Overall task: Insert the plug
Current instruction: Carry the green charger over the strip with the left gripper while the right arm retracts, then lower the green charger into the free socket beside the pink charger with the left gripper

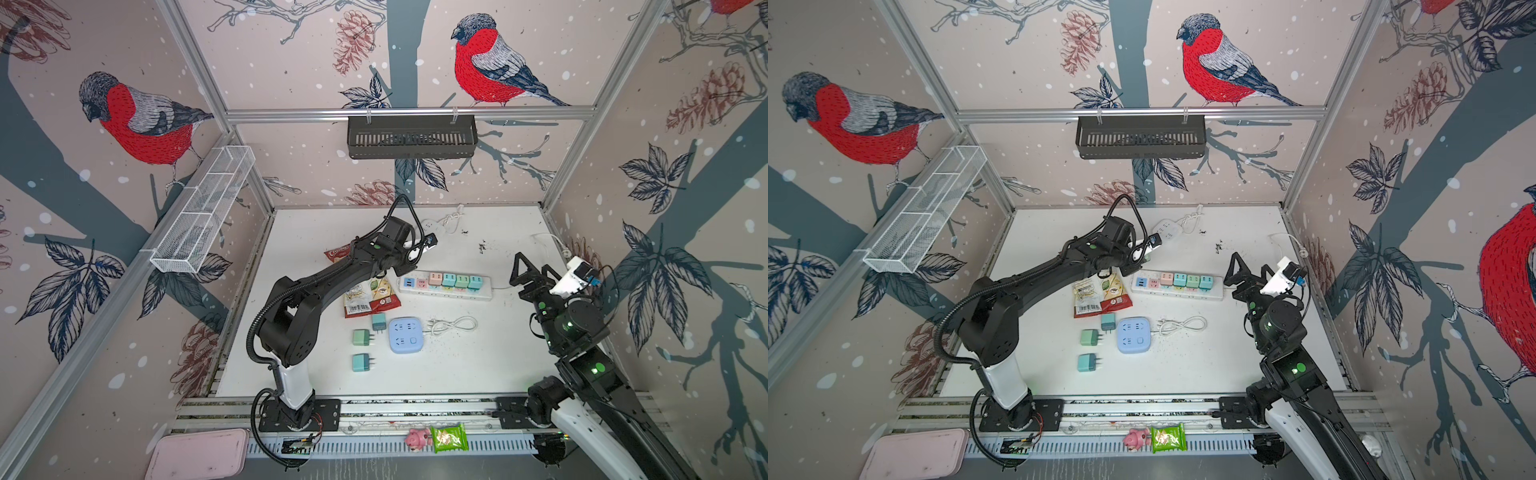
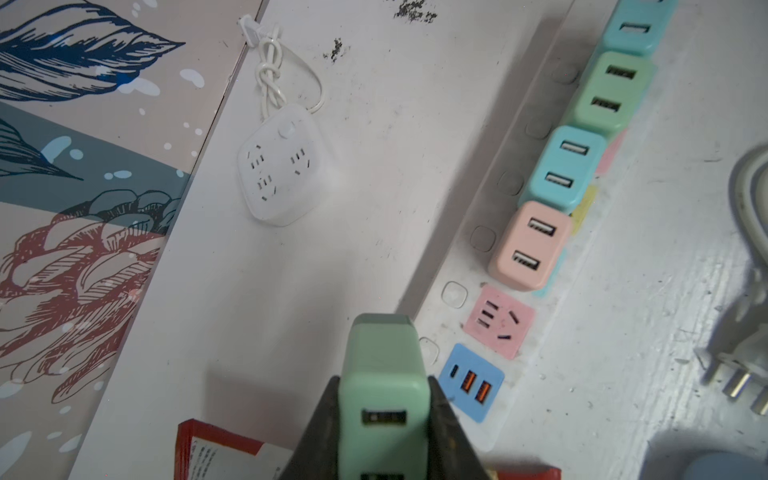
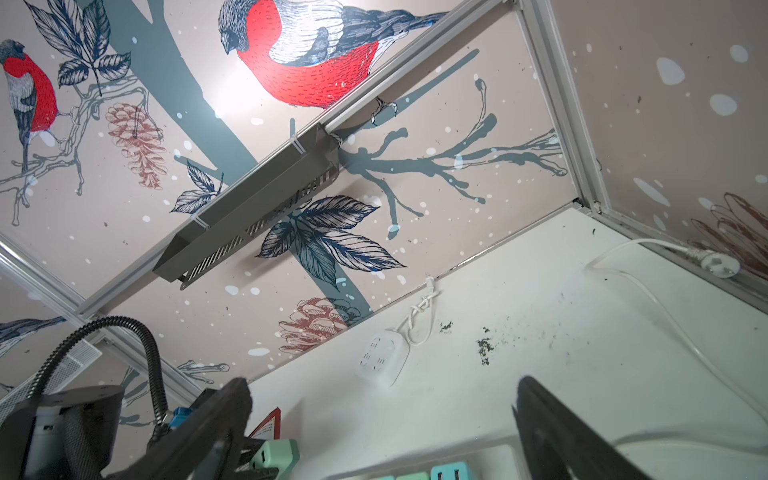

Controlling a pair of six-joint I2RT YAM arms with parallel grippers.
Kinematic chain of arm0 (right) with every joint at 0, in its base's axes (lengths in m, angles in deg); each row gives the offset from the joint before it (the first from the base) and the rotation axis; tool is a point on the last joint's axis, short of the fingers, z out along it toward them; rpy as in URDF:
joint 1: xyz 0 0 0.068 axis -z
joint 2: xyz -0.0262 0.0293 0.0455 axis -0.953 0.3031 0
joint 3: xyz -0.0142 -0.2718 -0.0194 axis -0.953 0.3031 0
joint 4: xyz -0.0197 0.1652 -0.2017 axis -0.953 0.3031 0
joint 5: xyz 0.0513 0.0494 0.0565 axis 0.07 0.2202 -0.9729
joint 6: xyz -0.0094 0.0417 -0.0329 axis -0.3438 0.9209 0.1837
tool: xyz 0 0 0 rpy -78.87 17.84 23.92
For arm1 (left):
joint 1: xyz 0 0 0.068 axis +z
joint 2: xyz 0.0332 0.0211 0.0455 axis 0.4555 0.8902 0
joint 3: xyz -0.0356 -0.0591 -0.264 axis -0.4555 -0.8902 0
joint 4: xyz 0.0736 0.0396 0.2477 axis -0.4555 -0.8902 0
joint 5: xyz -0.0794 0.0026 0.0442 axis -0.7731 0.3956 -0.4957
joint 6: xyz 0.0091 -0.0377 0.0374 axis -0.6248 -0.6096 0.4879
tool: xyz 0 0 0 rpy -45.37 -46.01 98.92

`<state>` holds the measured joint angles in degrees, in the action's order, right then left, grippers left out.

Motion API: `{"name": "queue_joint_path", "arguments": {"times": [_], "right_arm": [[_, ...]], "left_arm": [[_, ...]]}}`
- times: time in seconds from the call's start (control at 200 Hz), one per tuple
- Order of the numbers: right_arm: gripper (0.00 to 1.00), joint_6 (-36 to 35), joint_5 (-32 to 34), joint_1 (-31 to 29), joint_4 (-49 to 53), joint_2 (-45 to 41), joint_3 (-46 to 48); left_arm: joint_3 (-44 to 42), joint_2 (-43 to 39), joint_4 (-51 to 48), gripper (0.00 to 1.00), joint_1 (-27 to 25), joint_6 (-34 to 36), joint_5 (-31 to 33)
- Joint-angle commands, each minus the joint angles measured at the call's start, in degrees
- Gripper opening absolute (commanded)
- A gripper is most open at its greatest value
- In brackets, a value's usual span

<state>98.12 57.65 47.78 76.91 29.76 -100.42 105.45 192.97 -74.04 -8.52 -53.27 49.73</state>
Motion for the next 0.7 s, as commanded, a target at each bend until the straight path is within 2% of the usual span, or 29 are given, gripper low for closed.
{"name": "queue_joint_path", "arguments": {"times": [0.0, 0.11, 0.305, 0.465, 0.69], "right_arm": [[1.00, 0.51, -1.13, 0.53, -0.44, 0.02, -0.52], [1.00, 0.98, -0.76, 1.58, 0.42, -1.33, -0.27], [1.00, 1.16, -0.34, 2.06, -2.31, -3.15, 3.55], [1.00, 1.76, 2.28, 2.19, -0.55, 0.77, 3.15], [1.00, -0.85, 2.64, 2.38, -2.49, -0.31, 4.97]], "left_arm": [[0.56, 0.11, -3.90, 0.00, 0.28, 4.16, -2.82], [-0.72, 0.25, -3.75, 0.00, 0.26, 5.78, -3.32], [0.94, 3.65, -6.03, 0.00, -0.06, 9.49, -8.39], [3.56, 6.33, -7.35, 0.00, -1.72, 10.28, -5.67], [6.54, 9.39, -9.60, 0.00, -1.80, 11.33, -5.64]]}}
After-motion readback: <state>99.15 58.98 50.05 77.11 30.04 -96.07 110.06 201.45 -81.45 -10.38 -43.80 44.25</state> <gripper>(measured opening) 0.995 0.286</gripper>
